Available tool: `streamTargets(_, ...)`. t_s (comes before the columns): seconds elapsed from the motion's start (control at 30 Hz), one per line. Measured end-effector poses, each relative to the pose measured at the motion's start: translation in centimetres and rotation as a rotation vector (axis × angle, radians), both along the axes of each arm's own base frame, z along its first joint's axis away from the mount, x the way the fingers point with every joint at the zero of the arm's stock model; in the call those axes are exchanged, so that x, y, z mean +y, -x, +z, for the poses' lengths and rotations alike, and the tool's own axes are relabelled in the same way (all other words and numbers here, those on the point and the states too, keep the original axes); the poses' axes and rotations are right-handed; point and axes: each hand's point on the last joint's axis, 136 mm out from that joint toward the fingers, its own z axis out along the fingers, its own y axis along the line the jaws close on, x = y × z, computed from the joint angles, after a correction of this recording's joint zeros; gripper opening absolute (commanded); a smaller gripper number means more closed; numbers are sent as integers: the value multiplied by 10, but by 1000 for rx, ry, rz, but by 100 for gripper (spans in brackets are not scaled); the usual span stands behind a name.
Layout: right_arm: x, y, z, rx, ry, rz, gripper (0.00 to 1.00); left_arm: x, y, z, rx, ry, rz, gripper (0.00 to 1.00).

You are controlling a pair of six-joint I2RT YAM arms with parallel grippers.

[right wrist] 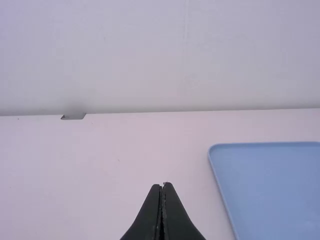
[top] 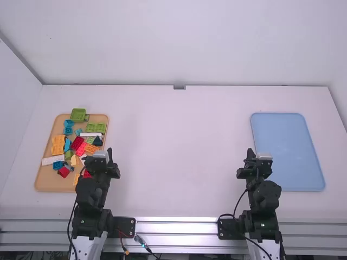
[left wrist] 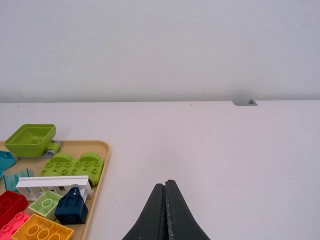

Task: Assemble lego blocks to make yellow taxi

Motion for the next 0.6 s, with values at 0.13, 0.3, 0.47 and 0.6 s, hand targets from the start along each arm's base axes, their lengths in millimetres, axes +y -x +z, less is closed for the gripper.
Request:
streamTargets(0.13,0,0,0,0,0,0,1,0,0,0,0,0,1,1)
streamTargets(0.3,0,-1,3,-11,3,3,4,0,-1,-1,4,0,0,4)
streamTargets(0.47,0,-2,2,-5,11,1,8,0,-2,-5,29,-1,0,8)
streamTargets(0.6,1,-5,1,5,23,8,13,-1,-4,0,46,-3,-7,13)
